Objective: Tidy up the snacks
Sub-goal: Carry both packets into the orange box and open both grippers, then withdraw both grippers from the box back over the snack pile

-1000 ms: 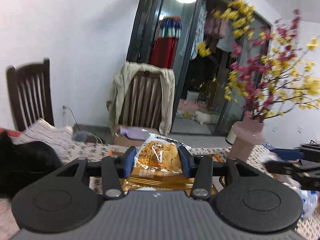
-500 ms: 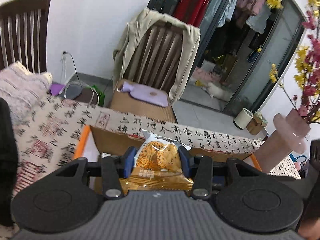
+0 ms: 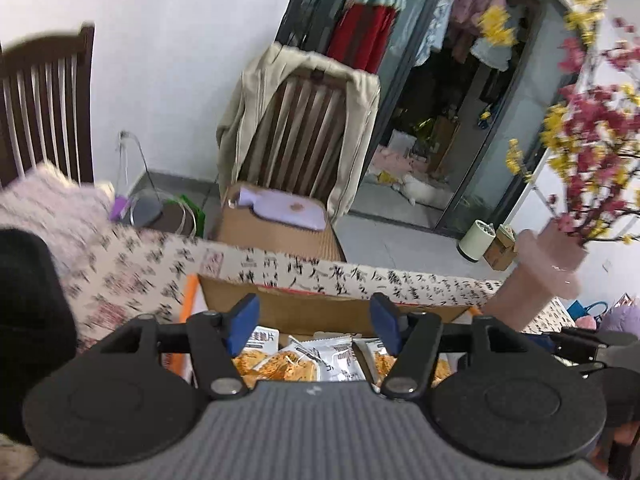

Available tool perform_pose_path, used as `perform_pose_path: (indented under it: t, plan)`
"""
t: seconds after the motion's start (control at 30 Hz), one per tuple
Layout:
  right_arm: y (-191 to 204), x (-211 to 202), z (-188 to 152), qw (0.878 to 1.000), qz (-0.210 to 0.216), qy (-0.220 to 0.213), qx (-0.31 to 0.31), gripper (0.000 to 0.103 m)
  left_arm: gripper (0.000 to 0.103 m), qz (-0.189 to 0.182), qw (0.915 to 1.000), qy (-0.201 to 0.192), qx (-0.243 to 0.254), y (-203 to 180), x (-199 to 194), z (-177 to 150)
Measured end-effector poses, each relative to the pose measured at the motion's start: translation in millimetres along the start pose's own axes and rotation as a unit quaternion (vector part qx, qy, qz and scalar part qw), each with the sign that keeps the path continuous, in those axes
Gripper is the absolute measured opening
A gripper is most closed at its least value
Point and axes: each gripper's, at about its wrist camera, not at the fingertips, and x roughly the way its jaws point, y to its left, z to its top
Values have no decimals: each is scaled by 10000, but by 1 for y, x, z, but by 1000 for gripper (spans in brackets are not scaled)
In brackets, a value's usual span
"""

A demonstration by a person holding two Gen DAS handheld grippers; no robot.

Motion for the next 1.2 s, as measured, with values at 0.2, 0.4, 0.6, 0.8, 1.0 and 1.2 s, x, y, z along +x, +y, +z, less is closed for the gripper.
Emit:
perform_pose_path:
  t: [0.2, 0.4, 0.6, 0.8, 1.0, 1.2]
  plan:
    - [5, -67, -22, 9996, 2, -219, -154, 70, 77, 27, 9980, -324, 539, -17, -81, -13]
    - [14, -138, -63, 9984, 117, -474, -286, 75, 83, 49, 9932, -526, 1042, -36, -162, -55]
    - [25, -205, -112, 9955, 212, -837, -400, 79, 86, 82, 9876, -811, 1345, -50, -232, -106]
    - [38, -259, -174, 9915, 280, -1215, -374, 84, 91, 187, 9846, -997, 1425, -49, -286, -165]
    - [49, -286, -248, 9914, 377, -1240, -196, 86, 94, 154, 9883, -1076, 1069, -40, -327, -238]
    - [75, -296, -324, 9914, 74, -1307, -62, 87, 98, 211, 9930, -920, 713, -27, -349, -309]
